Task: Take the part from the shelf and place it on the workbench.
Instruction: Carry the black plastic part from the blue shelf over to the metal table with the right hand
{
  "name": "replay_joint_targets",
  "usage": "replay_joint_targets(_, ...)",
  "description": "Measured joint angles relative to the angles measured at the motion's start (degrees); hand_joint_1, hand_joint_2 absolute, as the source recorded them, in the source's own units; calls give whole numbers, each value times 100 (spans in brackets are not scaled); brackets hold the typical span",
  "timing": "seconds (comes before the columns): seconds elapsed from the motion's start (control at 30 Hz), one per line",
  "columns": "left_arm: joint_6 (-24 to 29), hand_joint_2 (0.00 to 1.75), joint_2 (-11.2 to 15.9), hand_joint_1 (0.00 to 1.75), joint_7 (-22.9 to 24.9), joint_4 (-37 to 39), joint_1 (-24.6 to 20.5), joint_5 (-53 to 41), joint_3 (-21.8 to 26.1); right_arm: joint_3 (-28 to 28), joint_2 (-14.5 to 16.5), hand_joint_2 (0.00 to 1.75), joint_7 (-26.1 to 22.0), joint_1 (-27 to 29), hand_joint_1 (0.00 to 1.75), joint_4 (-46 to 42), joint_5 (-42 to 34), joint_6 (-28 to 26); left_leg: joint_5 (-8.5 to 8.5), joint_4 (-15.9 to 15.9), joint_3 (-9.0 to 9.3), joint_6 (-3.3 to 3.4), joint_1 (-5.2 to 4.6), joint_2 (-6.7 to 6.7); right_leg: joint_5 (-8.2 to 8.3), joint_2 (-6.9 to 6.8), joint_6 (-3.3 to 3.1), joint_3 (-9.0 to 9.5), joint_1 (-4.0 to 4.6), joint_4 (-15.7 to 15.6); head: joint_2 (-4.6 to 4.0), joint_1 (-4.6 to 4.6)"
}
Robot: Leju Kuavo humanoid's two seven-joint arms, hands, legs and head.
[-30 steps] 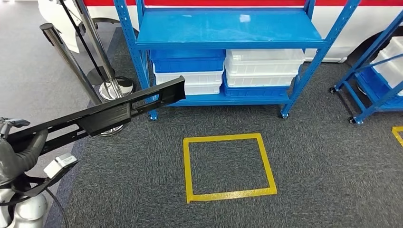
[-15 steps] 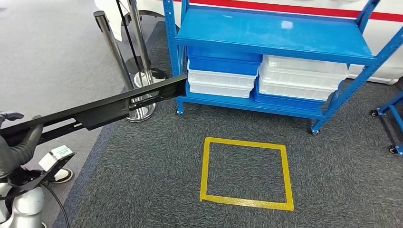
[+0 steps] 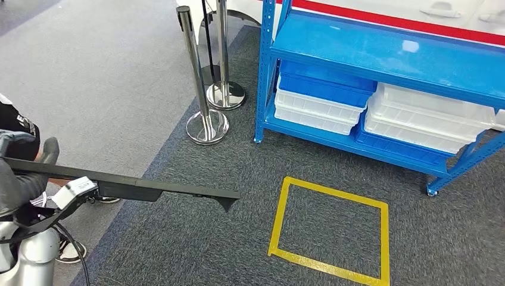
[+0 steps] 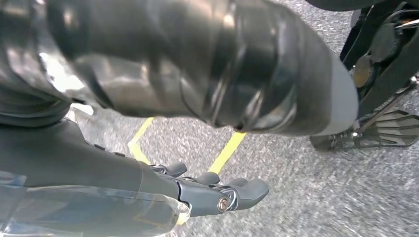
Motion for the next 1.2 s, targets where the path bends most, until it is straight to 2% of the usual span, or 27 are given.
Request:
replay_joint_targets(0.03, 0, 175, 2, 175, 5, 9, -20, 8, -11, 3, -4, 0, 1, 4, 0, 0, 0, 2, 10, 8, -27, -26, 11, -69, 2, 47, -3, 37, 8, -99, 0, 0)
replay_joint_targets(0.1, 0, 175, 12, 175, 17, 21, -44, 28, -34, 16, -4, 0, 2, 7, 0, 1, 0, 7, 35, 12, -77, -99, 42, -195, 12, -70, -6, 47, 21, -141, 0, 1)
replay_joint_targets(0.13, 0, 175, 21, 175, 21, 26, -45, 36, -43, 25, -6, 0, 3, 0, 0, -1, 0, 9, 13, 43, -104, -132, 44, -146, 29, -137, -26, 61, 15, -172, 0, 0)
replay_joint_targets(0.17, 0, 175, 33, 175, 22, 29, -53, 42, -51, 32, -8, 0, 3, -7, 0, -3, -1, 11, -65, 151, -158, -163, 40, -18, 45, -208, -51, 76, 2, -204, 0, -1)
replay_joint_targets(0.23, 0, 175, 54, 175, 27, 36, -67, 56, -61, 40, -13, 0, 4, -12, 0, -7, -4, 16, -379, 684, -396, -217, 45, 327, 61, -346, -92, 100, -9, -243, 0, -4)
replay_joint_targets(0.27, 0, 175, 61, 175, 29, 38, -68, 64, -63, 40, -13, 0, 5, -7, 0, -7, -6, 16, -558, 1060, -565, -241, 63, 426, 56, -415, -102, 101, -8, -239, 0, -5)
replay_joint_targets(0.3, 0, 175, 70, 175, 31, 40, -62, 70, -64, 40, -12, 0, 6, -3, 0, -7, -8, 16, -676, 1381, -712, -263, 82, 466, 49, -487, -105, 100, -6, -230, 0, -6)
replay_joint_targets(0.33, 0, 175, 80, 175, 31, 43, -53, 72, -65, 40, -12, 0, 7, -1, 0, -7, -9, 16, -705, 1557, -790, -280, 96, 486, 40, -558, -105, 99, -6, -222, 0, -5)
replay_joint_targets(0.37, 0, 175, 91, 175, 31, 45, -48, 72, -65, 41, -12, 0, 7, -3, 0, -7, -10, 15, -631, 1518, -761, -290, 105, 502, 28, -627, -98, 101, -7, -211, 0, -5)
replay_joint_targets(0.4, 0, 175, 103, 175, 31, 48, -47, 71, -66, 42, -11, 0, 7, -6, 0, -7, -13, 15, -470, 1261, -617, -289, 108, 533, 13, -694, -87, 107, -8, -199, 0, -5)
replay_joint_targets(0.43, 0, 175, 113, 175, 32, 48, -49, 70, -66, 42, -10, 0, 7, -9, 0, -7, -19, 16, -291, 862, -402, -277, 104, 609, -6, -758, -70, 117, -7, -185, 0, -5)
replay_joint_targets(0.5, 0, 175, 125, 175, 32, 48, -58, 69, -66, 42, -7, 0, 7, -11, 0, -7, -33, 16, -91, 207, -50, -221, 51, 803, -40, -869, -25, 133, 17, -164, 0, -4)
replay_joint_targets(0.53, 0, 175, 131, 175, 32, 47, -59, 67, -66, 42, -5, 0, 7, -10, 0, -7, -41, 16, -72, 61, 18, -190, 26, 851, -47, -919, -1, 139, 33, -159, 0, -3)
replay_joint_targets(0.6, 1, 175, 153, 175, 32, 46, -44, 59, -66, 42, -3, 0, 9, -13, 0, -7, -64, 11, -58, 19, 6, -131, 5, 768, -44, -1015, 46, 154, 47, -169, 0, -2)
replay_joint_targets(0.63, 2, 175, 170, 175, 31, 42, -30, 57, -66, 42, -3, 0, 10, -18, 0, -7, -83, 5, -36, -9, 8, -101, 16, 711, -64, -1018, 72, 164, 40, -161, 0, -3)
replay_joint_targets(0.7, 3, 175, 200, 175, 20, 24, -13, 59, -62, 42, 2, 0, -2, -14, 0, -5, -130, -33, 13, -71, 21, -29, 43, 603, -247, -803, 114, 89, 10, 54, 0, -3)
replay_joint_targets(0.77, 4, 175, 208, 175, 8, -2, 27, 13, -52, 47, 80, 0, -169, -31, 0, 2, -134, -341, 42, -91, 18, 13, 44, 491, -608, -513, 126, -198, -9, 683, 0, -2)
replay_joint_targets(0.8, 4, 175, 212, 175, 22, -30, 82, -40, -40, 58, 173, 0, -309, -73, 0, 4, -122, -641, 48, -88, 11, 20, 36, 432, -758, -456, 126, -379, -8, 1049, 0, -2)
replay_joint_targets(0.83, 4, 175, 224, 175, 66, -73, 160, -109, -29, 71, 297, 0, -434, -144, 0, 5, -105, -941, 50, -83, 7, 22, 30, 370, -817, -431, 124, -512, -6, 1302, 0, -3)
replay_joint_targets(0.87, 4, 175, 248, 175, 173, -145, 249, -190, -20, 87, 430, 0, -514, -221, 0, -13, -91, -1172, 51, -76, 5, 22, 26, 312, -766, -420, 118, -563, -6, 1370, 0, -3)
replay_joint_targets(0.9, 4, 175, 281, 175, 322, -232, 333, -262, -15, 100, 554, 0, -533, -294, 0, -44, -78, -1286, 51, -66, 5, 19, 26, 251, -610, -403, 104, -506, -8, 1220, 0, -3)
replay_joint_targets(0.93, 4, 175, 317, 175, 489, -322, 398, -325, -18, 110, 660, 0, -519, -363, 0, -86, -57, -1284, 48, -55, 5, 12, 28, 187, -391, -347, 87, -355, -13, 884, 0, -3)
replay_joint_targets(1.0, 4, 175, 382, 175, 761, -475, 461, -416, -32, 136, 819, 0, -470, -460, 0, -156, 9, -1100, 44, -20, -11, -22, 23, 47, -104, -88, 60, -30, -37, 191, 0, -3)
replay_joint_targets(1.07, 3, 175, 437, 175, 846, -563, 485, -463, -49, 172, 873, 0, -413, -506, 0, -208, 72, -830, 65, -6, -48, -92, 30, -115, -73, 30, 50, 104, -40, -88, 0, -4)
replay_joint_targets(1.13, 3, 175, 491, 175, 823, -607, 527, -479, -55, 211, 881, 0, -377, -533, 0, -297, 93, -654, 95, -21, -90, -175, 49, -230, -52, -118, 11, 125, -36, -136, 0, -4)
replay_joint_targets(1.17, 4, 175, 514, 175, 807, -621, 550, -483, -56, 227, 884, 0, -369, -546, 0, -345, 96, -607, 70, 13, -121, -208, 47, -150, -31, -189, -26, 140, -42, -170, 0, -4)
replay_joint_targets(1.2, 4, 175, 534, 175, 802, -634, 563, -485, -56, 237, 887, 0, -363, -557, 0, -386, 97, -583, -21, 144, -189, -234, 45, 2, -10, -262, -64, 152, -46, -204, 0, -4)
